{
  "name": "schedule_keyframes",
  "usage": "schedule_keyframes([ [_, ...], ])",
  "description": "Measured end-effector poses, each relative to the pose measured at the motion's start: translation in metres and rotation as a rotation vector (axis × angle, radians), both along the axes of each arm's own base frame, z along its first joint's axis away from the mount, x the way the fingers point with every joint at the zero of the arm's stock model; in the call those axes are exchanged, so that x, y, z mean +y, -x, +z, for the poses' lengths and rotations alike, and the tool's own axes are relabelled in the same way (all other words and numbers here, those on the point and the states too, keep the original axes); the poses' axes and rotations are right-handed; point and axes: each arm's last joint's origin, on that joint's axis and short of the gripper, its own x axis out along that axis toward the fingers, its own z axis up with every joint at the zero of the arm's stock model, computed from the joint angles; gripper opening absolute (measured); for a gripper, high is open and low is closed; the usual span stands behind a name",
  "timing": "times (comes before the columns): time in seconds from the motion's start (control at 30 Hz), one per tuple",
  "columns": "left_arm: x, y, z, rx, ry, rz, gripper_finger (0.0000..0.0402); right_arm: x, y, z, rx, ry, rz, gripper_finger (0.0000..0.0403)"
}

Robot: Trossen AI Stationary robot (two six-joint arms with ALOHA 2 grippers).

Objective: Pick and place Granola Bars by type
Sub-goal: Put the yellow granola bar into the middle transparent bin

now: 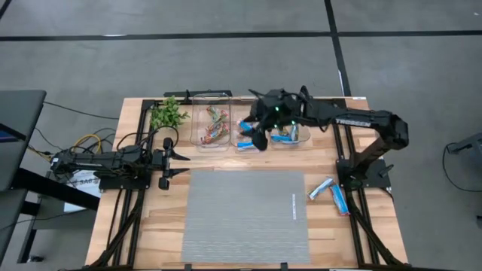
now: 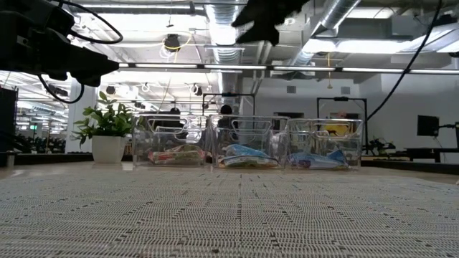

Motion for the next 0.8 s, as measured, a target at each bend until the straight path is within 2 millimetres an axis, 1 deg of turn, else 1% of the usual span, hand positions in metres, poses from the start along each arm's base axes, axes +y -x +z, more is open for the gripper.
schedule_keyframes([
  [0.13, 0.000, 0.000, 0.000, 0.000, 0.000, 0.000, 0.0159, 0.034, 0.007, 0.009, -0.001, 0.005, 0.103, 0.0244],
  [0.23, 0.000, 0.000, 0.000, 0.000, 0.000, 0.000, 0.0159, 0.061, 0.012, 0.011, 0.026, 0.013, 0.188, 0.0244],
  [0.53, 0.000, 0.000, 0.000, 0.000, 0.000, 0.000, 0.0159, 0.147, 0.034, 0.004, 0.155, 0.024, 0.468, 0.0244],
  [0.67, 0.000, 0.000, 0.000, 0.000, 0.000, 0.000, 0.0159, 0.186, 0.049, -0.002, 0.209, 0.037, 0.599, 0.0244],
  [0.8, 0.000, 0.000, 0.000, 0.000, 0.000, 0.000, 0.0159, 0.217, 0.067, -0.007, 0.273, 0.036, 0.688, 0.0244],
])
